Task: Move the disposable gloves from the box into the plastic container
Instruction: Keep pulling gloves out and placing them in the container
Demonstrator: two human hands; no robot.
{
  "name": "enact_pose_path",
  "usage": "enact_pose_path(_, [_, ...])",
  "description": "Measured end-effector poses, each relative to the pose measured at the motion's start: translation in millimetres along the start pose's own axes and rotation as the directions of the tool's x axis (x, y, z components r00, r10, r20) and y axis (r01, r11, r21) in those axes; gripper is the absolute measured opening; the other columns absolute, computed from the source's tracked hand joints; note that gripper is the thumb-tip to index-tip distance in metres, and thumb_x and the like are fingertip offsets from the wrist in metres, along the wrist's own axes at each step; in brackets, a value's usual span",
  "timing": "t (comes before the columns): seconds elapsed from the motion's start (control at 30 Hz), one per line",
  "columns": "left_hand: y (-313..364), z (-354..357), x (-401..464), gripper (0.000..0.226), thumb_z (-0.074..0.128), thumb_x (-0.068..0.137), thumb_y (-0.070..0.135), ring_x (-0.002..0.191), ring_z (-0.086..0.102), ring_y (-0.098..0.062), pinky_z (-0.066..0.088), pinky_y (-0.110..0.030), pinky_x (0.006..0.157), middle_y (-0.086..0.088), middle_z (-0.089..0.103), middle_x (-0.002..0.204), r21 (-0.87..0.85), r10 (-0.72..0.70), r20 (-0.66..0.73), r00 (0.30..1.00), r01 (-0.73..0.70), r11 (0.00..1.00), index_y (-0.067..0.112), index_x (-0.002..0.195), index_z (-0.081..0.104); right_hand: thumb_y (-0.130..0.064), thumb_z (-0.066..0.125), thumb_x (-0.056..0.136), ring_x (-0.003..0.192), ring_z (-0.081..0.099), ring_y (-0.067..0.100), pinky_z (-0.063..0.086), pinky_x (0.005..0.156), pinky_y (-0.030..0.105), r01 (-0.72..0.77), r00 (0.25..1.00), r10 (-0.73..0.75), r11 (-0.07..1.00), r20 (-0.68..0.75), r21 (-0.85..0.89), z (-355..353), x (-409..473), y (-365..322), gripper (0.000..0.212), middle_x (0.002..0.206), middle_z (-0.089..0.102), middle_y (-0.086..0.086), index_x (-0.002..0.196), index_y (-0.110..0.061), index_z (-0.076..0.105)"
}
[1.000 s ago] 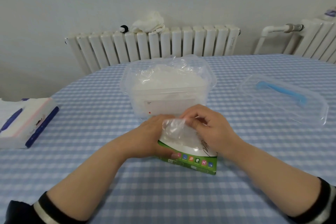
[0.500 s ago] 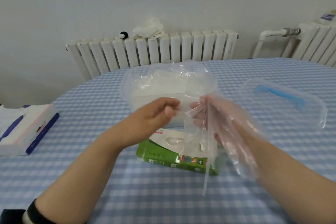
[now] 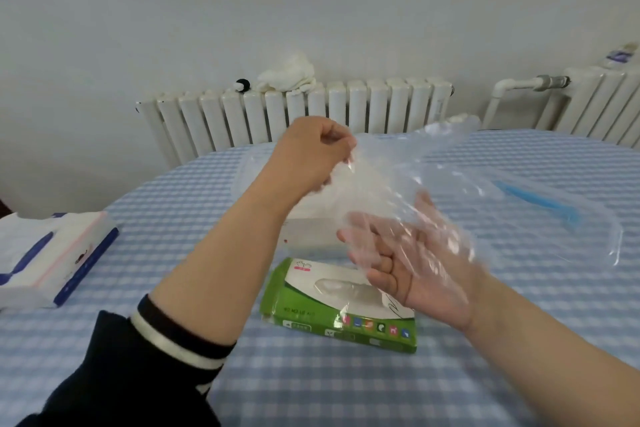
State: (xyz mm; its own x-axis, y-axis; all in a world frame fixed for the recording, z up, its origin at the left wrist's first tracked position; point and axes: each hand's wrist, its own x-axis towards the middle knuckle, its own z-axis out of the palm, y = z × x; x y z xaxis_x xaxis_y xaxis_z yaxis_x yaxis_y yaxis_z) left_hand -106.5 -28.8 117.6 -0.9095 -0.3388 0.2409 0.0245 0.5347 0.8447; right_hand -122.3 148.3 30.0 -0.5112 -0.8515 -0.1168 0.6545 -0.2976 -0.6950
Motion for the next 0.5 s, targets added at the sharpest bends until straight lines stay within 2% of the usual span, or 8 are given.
enact_pose_path(0.07, [-5,-6,20,0.013,0.057,0.096,0.017,0.032,0.043,-0.001,0.033,-0.014,0.036,0.002,0.069,0.078,0.082,-0.007,-0.063,0.998,0.012,0.997,0.015,0.088,0.067,-0.061,0.042,0.093,0.122,0.055,0.041,0.045,0.103,0.048,-0.05,0.994,0.045,0.998,0.098,0.049,6,5,-3,0.083,0.138,0.049,0.03,0.141,0.006,0.041])
enact_pose_path(0.13, [-13,-12,38,0.017,0.053,0.095,0.016,0.033,0.046,-0.003,0.035,-0.015,0.037,-0.001,0.068,0.075,0.181,-0.009,-0.121,0.993,0.031,0.983,0.009,0.09,0.067,-0.072,0.037,0.082,0.102,0.068,0.035,0.058,0.082,0.043,-0.077,0.995,0.071,0.993,0.071,0.093,-2,5,-7,0.09,0.121,0.064,0.024,0.126,0.004,0.061])
enact_pose_path(0.17, [-18,-15,46,0.02,0.051,0.094,0.015,0.037,0.05,-0.007,0.04,-0.019,0.041,-0.005,0.067,0.075,0.242,-0.008,-0.154,0.988,0.046,0.969,0.004,0.091,0.067,-0.074,0.034,0.079,0.094,0.071,0.032,0.06,0.074,0.041,-0.062,0.996,0.054,0.989,0.069,0.132,-6,6,-6,0.092,0.114,0.068,0.022,0.119,0.002,0.066])
enact_pose_path(0.23, [-30,-19,60,0.023,0.046,0.092,0.012,0.056,0.058,-0.02,0.046,-0.032,0.055,-0.015,0.067,0.08,0.387,-0.014,-0.195,0.981,0.09,0.918,-0.002,0.093,0.064,-0.075,0.033,0.076,0.088,0.073,0.03,0.061,0.069,0.039,-0.023,0.999,0.018,0.99,0.032,0.138,-5,3,-8,0.092,0.109,0.071,0.02,0.114,0.001,0.069])
enact_pose_path(0.33, [-45,-21,67,0.02,0.042,0.094,0.006,0.085,0.058,-0.029,0.039,-0.033,0.067,-0.009,0.059,0.089,0.591,-0.046,-0.196,0.98,0.155,0.792,0.001,0.105,0.057,-0.075,0.035,0.08,0.076,0.074,0.028,0.061,0.06,0.036,0.013,1.0,-0.014,0.995,0.006,0.099,6,1,-8,0.088,0.099,0.073,0.018,0.105,-0.001,0.074])
enact_pose_path(0.4, [-52,-22,65,0.023,0.045,0.094,0.005,0.078,0.054,-0.027,0.04,-0.034,0.064,-0.003,0.051,0.08,0.673,-0.041,-0.175,0.984,0.15,0.724,0.002,0.116,0.049,-0.07,0.032,0.084,0.07,0.073,0.026,0.06,0.056,0.033,0.051,0.999,-0.051,0.998,-0.012,0.037,13,-1,-10,0.081,0.094,0.074,0.017,0.097,-0.003,0.077])
enact_pose_path(0.5, [-58,-21,56,0.029,0.048,0.094,0.006,0.057,0.041,-0.017,0.031,-0.03,0.048,-0.002,0.042,0.07,0.778,-0.037,-0.15,0.988,0.141,0.613,0.006,0.122,0.04,-0.055,0.036,0.087,0.077,0.073,0.025,0.06,0.059,0.03,0.186,0.982,-0.189,0.973,-0.008,-0.133,23,0,-15,0.065,0.099,0.074,0.017,0.097,-0.006,0.077])
